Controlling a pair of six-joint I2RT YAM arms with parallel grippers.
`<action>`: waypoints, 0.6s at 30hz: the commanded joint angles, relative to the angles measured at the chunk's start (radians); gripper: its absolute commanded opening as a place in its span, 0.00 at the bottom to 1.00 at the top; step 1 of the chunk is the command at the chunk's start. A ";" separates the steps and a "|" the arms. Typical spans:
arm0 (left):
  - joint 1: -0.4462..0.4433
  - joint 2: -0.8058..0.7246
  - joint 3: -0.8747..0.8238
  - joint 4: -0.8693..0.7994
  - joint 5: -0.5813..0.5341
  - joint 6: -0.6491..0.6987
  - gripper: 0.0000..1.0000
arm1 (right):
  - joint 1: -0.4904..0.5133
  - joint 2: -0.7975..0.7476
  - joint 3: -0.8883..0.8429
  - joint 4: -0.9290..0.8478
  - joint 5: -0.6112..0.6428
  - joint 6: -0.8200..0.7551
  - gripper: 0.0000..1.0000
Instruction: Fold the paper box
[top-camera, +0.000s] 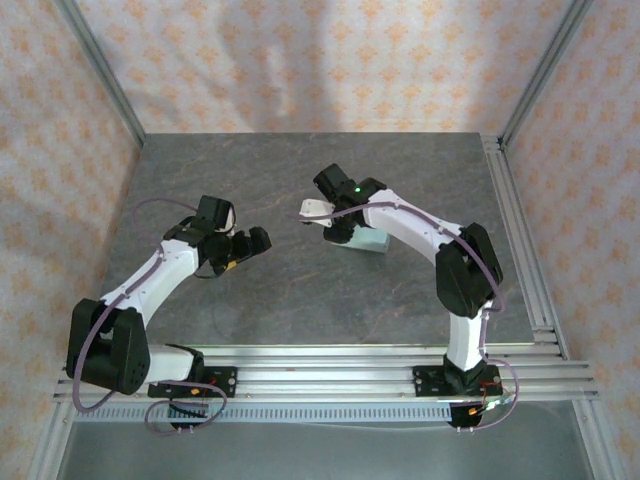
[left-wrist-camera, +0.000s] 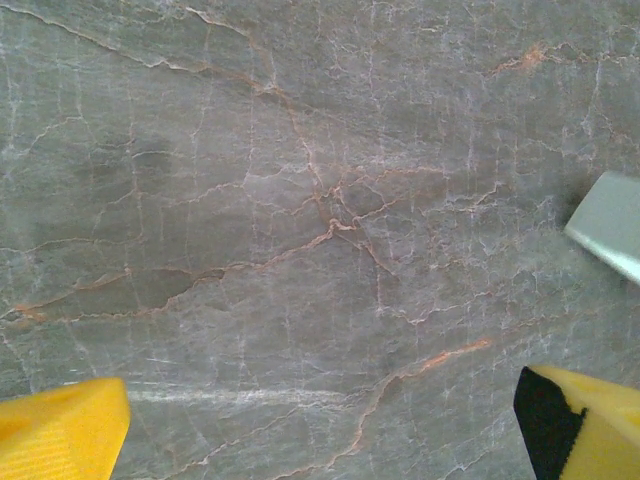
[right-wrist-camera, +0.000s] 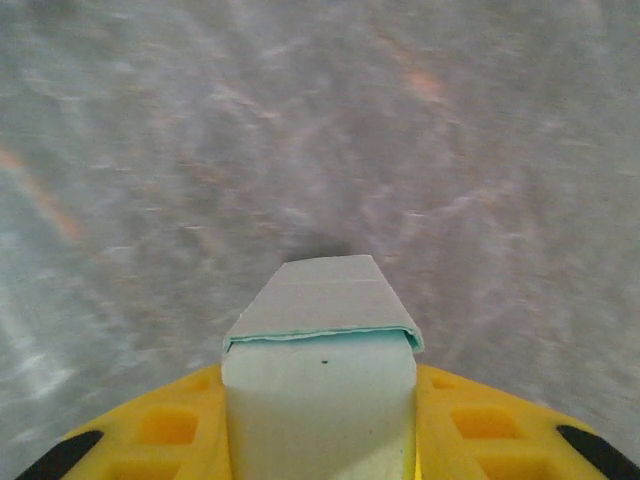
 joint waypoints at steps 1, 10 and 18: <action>0.008 0.009 -0.014 0.023 -0.001 0.019 1.00 | 0.019 -0.042 -0.061 0.216 0.233 -0.002 0.36; 0.007 0.006 -0.016 0.015 -0.015 0.024 1.00 | 0.064 0.058 -0.274 0.843 0.574 -0.187 0.37; 0.009 0.003 -0.023 0.014 -0.020 0.027 1.00 | 0.086 0.066 -0.444 1.155 0.458 -0.209 0.36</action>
